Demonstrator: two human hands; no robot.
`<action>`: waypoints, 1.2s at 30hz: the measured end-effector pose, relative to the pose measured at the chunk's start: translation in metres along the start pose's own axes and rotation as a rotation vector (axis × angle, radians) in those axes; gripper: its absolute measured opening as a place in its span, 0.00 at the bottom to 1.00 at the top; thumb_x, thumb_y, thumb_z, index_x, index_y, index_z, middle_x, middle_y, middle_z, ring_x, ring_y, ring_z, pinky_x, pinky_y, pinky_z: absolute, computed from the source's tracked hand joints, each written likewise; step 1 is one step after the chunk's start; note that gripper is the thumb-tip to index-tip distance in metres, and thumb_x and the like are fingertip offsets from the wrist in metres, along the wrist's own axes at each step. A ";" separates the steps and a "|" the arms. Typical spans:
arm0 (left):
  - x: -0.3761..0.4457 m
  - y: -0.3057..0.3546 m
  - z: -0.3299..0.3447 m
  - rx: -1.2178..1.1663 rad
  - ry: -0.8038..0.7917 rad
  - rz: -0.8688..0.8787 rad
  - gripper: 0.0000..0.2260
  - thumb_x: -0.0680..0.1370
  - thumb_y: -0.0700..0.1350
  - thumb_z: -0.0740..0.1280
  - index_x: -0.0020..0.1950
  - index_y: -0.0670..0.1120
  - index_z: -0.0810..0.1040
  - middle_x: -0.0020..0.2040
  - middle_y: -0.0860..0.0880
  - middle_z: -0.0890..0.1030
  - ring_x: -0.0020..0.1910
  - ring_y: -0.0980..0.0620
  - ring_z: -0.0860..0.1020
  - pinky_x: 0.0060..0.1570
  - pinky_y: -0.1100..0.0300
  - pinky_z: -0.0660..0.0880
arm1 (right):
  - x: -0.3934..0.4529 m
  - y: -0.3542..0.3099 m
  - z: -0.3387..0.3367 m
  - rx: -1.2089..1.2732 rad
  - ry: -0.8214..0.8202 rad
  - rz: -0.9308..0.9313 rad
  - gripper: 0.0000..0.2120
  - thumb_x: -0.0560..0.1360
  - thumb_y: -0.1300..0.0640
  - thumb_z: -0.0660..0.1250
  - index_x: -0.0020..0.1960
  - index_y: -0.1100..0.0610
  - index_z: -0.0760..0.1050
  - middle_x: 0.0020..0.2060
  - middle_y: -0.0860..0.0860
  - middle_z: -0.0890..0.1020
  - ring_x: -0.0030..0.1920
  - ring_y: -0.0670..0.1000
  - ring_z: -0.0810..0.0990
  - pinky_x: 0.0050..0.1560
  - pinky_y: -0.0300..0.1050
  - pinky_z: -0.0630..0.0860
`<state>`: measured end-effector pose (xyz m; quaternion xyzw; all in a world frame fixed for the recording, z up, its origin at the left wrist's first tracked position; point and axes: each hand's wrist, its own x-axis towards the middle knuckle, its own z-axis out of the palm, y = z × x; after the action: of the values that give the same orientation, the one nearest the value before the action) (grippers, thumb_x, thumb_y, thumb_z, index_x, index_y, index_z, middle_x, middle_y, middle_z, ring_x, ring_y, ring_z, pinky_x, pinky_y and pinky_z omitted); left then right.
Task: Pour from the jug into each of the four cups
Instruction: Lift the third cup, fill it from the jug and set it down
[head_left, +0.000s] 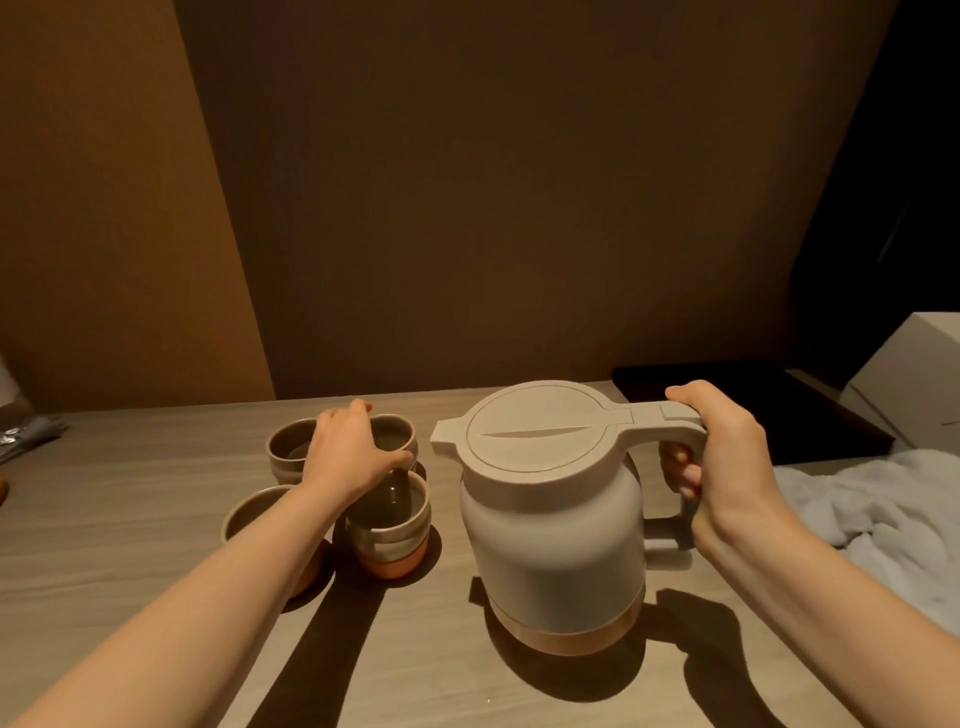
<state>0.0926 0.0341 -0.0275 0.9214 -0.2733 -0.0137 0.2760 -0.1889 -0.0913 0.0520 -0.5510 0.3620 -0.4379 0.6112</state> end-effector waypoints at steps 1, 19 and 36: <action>0.005 0.000 0.002 0.059 -0.022 0.000 0.39 0.67 0.58 0.76 0.72 0.46 0.65 0.69 0.43 0.71 0.71 0.42 0.65 0.64 0.44 0.69 | 0.002 0.000 0.000 0.001 -0.008 -0.006 0.17 0.76 0.52 0.64 0.30 0.56 0.70 0.19 0.47 0.69 0.19 0.43 0.64 0.22 0.37 0.60; 0.039 -0.020 0.015 0.244 -0.038 -0.014 0.31 0.57 0.72 0.72 0.43 0.50 0.71 0.52 0.46 0.80 0.62 0.42 0.73 0.71 0.38 0.55 | 0.015 0.002 0.001 0.033 0.003 0.014 0.21 0.75 0.52 0.64 0.24 0.53 0.69 0.21 0.49 0.68 0.19 0.43 0.63 0.21 0.37 0.59; 0.006 0.023 -0.037 -0.463 0.225 0.091 0.41 0.60 0.55 0.81 0.67 0.49 0.66 0.65 0.47 0.69 0.61 0.49 0.70 0.57 0.52 0.74 | -0.013 -0.014 -0.002 0.037 0.025 -0.022 0.17 0.74 0.52 0.64 0.28 0.55 0.68 0.18 0.46 0.68 0.18 0.43 0.63 0.19 0.35 0.59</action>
<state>0.0924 0.0333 0.0163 0.8163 -0.2716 0.0391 0.5083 -0.1975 -0.0801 0.0646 -0.5380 0.3554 -0.4581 0.6120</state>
